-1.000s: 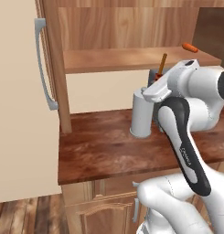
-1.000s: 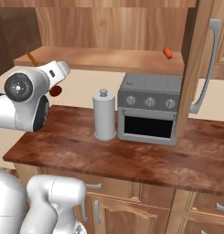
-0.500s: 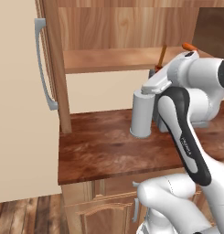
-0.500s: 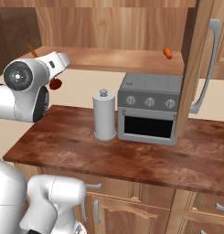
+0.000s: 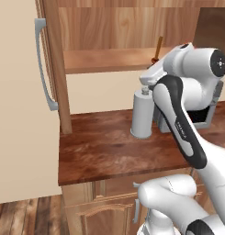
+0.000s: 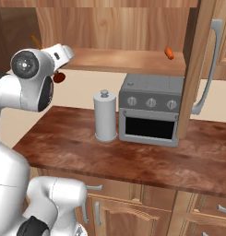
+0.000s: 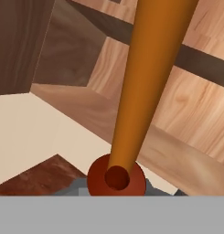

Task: Pick the candle and candle from the dining table and place them in the open cabinet. Close the cabinet after placing the objects.

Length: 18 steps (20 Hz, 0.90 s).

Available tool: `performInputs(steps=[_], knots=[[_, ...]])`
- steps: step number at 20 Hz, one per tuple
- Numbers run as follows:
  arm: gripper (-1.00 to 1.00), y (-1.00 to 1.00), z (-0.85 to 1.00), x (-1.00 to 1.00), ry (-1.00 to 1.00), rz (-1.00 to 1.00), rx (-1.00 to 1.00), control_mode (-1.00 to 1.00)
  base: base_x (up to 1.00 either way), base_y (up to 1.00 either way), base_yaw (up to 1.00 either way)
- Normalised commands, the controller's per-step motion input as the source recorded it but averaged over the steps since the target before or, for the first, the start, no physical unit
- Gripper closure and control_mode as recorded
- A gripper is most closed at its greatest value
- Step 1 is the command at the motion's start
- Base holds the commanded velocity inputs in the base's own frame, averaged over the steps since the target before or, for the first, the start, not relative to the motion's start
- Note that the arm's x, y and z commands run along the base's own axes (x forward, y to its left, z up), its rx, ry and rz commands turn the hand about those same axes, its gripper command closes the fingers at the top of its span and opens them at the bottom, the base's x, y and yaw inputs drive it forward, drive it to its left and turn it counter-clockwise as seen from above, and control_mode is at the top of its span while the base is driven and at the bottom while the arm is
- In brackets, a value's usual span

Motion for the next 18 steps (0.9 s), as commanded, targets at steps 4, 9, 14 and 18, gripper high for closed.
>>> performInputs(steps=[4, 9, 14, 18], knots=[[1.00, 0.01, 0.05, 0.44, 0.00, 0.00, 0.01, -1.00, 0.00, 0.00, 0.00], [1.00, 0.00, 0.11, 0.46, 0.00, 0.00, 0.02, -1.00, 0.00, 0.00, 0.00], [1.00, 0.00, 0.11, 0.46, 0.00, 0.00, 0.02, -1.00, 0.00, 0.00, 0.00], [1.00, 0.00, 0.07, 0.45, 0.00, -0.01, 0.01, -1.00, 0.00, 0.00, 0.00]])
